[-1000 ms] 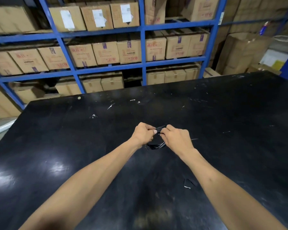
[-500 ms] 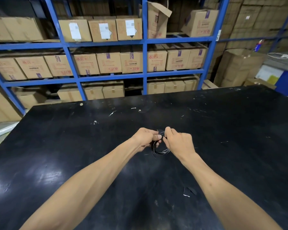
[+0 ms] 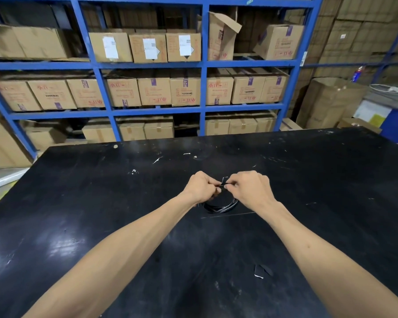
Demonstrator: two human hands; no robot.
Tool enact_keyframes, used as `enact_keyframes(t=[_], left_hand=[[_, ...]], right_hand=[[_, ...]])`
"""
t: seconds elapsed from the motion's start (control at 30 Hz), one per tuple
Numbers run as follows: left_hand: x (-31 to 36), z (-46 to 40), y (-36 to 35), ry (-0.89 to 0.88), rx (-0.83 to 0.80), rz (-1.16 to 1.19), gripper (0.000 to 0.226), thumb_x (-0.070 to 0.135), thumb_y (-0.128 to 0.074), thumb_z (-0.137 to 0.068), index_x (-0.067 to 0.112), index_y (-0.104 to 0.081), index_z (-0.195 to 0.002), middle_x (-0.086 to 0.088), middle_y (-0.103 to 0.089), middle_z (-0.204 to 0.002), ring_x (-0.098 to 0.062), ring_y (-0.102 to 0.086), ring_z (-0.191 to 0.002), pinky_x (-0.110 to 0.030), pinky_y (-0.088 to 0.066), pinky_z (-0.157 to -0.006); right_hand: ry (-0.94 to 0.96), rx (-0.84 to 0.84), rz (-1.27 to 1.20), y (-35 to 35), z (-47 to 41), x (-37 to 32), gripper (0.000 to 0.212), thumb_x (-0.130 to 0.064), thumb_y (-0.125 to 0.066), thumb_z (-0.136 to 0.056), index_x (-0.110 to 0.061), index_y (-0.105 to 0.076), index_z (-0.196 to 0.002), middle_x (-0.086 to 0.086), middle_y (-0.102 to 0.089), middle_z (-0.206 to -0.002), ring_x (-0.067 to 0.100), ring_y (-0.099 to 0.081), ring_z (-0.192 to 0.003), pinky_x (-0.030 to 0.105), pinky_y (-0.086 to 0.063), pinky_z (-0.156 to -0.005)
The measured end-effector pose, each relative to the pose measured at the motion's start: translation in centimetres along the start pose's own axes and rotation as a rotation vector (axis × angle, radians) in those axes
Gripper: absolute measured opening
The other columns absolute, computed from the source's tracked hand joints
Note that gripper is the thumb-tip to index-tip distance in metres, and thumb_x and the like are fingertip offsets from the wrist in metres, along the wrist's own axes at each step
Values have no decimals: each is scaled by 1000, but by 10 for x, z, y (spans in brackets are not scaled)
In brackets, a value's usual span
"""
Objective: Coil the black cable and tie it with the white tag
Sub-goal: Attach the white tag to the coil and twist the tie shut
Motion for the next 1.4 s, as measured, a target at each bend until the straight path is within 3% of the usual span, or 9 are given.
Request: enact_keyframes(t=[0.33,0.47,0.6,0.7,0.9,1.0,1.13,1.27,1.4], left_hand=[[12,2,10,-90,2,-65,23,5,-64,-82,20,-82,-85,0,-63,-59,-16,-47,-56,-27,-44,-57],[12,3,10,-128,-18,-128,22,5,-66,-83,16,-82,-94,9,-64,-59,-8,-47,-52,-22,-43,-63],[15,7,10,-166,-28,-126,23,5,-66,-84,14,-81,-99,5,-64,-61,-2,-46,-50,-19,-42,-61],[16,8,7,-107,-83,37,16,3,-67,-87,8,-78,-98,-4,-67,-67,-12,-50,-54,-26,-45,-60],[16,11,7,-23,-247,325,25,3,-62,-95,5,-71,-117,-9,-71,-87,-13,-65,-73,-29,-56,-75],[15,7,10,87,-175,417,23,-8,-55,-94,1,-72,-106,-9,-65,-78,-14,-58,-64,-43,-57,-87],[10,0,26,249,0,499,25,-9,-46,-97,2,-68,-94,-8,-60,-75,-12,-55,-63,-33,-56,-69],[3,-4,42,350,76,624,21,-9,-49,-96,0,-66,-88,-15,-63,-88,-20,-63,-73,-40,-58,-68],[5,11,37,488,16,733,13,-9,-44,-99,-7,-54,-91,-22,-56,-94,-33,-63,-96,-44,-54,-78]], right_hand=[[-142,-85,-247,3,-15,5,14,-25,-70,-93,-16,-79,-98,7,-74,-95,28,-69,-90,36,-56,-78],[-103,-189,-359,-6,-18,1,24,-17,-78,-89,-20,-62,-107,-4,-61,-109,14,-73,-69,38,-62,-75],[62,-344,-273,-12,-17,-9,22,-19,-68,-96,-19,-71,-118,-2,-72,-103,17,-75,-84,33,-59,-79],[133,-246,36,-8,-16,-15,18,-19,-58,-98,-18,-70,-111,3,-73,-109,29,-68,-101,38,-51,-80],[-72,-131,-1,0,-23,18,16,-14,-59,-94,-15,-66,-108,7,-72,-111,35,-65,-100,36,-44,-73],[-79,-106,-14,0,-25,13,21,-21,-56,-102,-15,-65,-120,9,-68,-119,33,-66,-101,38,-46,-74],[207,231,43,34,-10,-25,33,-17,-59,-100,-15,-62,-132,3,-60,-129,24,-65,-99,37,-55,-65],[517,296,122,26,15,-57,40,-37,-59,-97,-13,-67,-128,2,-68,-127,27,-62,-109,40,-49,-89],[509,260,268,-2,16,-52,55,-51,-58,-95,-8,-65,-128,9,-69,-116,31,-62,-110,46,-44,-106]])
Point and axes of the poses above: each hand's wrist, its own z-axis away from the middle knuckle, its own y-axis out of the back of the hand, x = y × z, the point moved 10 cm from there along -z, towards the middle knuckle
